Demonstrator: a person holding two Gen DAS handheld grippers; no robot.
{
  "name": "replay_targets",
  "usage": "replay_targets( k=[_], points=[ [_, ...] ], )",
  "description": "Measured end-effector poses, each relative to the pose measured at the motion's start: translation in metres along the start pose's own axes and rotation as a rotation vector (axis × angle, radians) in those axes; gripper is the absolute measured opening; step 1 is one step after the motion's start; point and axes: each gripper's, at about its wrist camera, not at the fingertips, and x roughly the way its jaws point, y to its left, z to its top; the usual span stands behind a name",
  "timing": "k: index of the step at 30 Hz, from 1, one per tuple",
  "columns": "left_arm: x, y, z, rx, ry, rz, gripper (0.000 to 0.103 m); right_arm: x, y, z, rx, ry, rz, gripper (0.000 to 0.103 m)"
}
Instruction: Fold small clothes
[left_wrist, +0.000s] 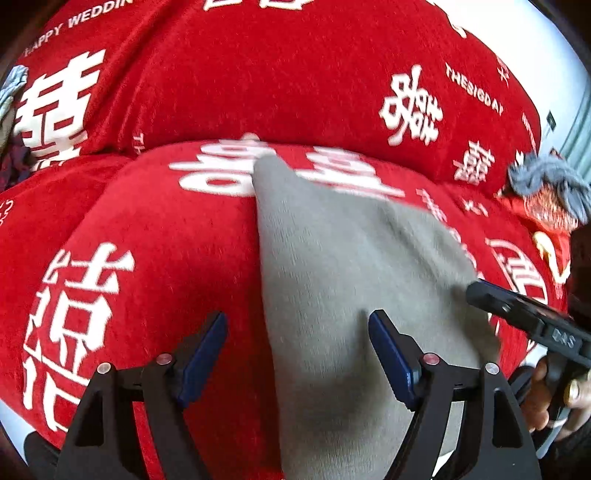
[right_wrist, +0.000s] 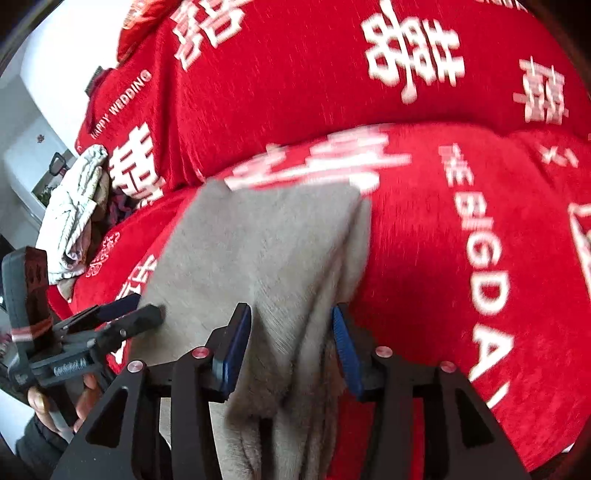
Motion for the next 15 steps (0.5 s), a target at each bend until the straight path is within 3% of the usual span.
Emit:
replay_targets(
  k=[4,6,7,9,12,15],
  points=[
    [0.022,-0.005,0.026,0.023,0.043,0.153,0.08,0.011,0.018,0.026,-0.073,0.003,0.028,0.059],
    [0.045,-0.007,0.035,0.048,0.111,0.191,0.08,0.032,0.02,0.035,-0.095,0.064,0.028,0.059],
    [0.053,-0.006,0.037,0.049,0.131,0.206,0.08,0.049,0.017,0.039,-0.093,0.117,-0.029,0.059],
    [0.059,-0.003,0.04,0.041,0.146,0.206,0.08,0.066,0.009,0.042,-0.078,0.162,-0.073,0.058],
    [0.039,-0.002,0.031,0.022,0.115,0.194,0.08,0.046,0.01,0.037,-0.046,0.119,-0.061,0.058],
    [0.008,-0.012,0.004,0.063,0.057,0.165,0.08,0.007,0.034,0.008,-0.145,0.057,0.029,0.059]
  ],
)
